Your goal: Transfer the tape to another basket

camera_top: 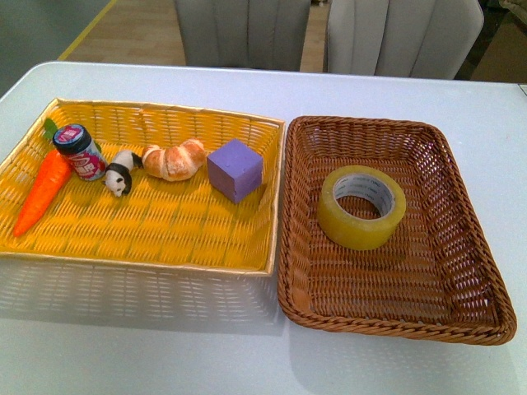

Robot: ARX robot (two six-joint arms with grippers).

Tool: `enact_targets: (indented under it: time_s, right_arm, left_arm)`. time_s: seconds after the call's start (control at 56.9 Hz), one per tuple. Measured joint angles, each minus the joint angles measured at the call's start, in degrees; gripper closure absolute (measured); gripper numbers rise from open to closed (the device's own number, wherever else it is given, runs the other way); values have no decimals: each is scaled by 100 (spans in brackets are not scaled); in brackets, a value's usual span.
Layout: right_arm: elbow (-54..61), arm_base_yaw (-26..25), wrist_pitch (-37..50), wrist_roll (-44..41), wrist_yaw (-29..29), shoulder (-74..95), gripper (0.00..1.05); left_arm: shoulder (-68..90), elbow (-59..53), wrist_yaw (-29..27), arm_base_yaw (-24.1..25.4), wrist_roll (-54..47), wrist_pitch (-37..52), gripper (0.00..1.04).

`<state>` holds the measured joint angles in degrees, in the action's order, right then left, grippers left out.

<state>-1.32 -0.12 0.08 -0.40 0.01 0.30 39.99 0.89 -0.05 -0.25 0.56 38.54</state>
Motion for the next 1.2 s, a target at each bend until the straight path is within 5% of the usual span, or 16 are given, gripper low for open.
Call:
enact_targets:
  time_s: [1.108,1.196]
  right_arm:
    - [0,0,0,0,0,-2,9]
    - [0,0,0,2,0,-2,9]
  left_arm:
    - [-3047,-7,7,0,2,-2898,103]
    - [-3764,-7,7,2,-2,-3781,103]
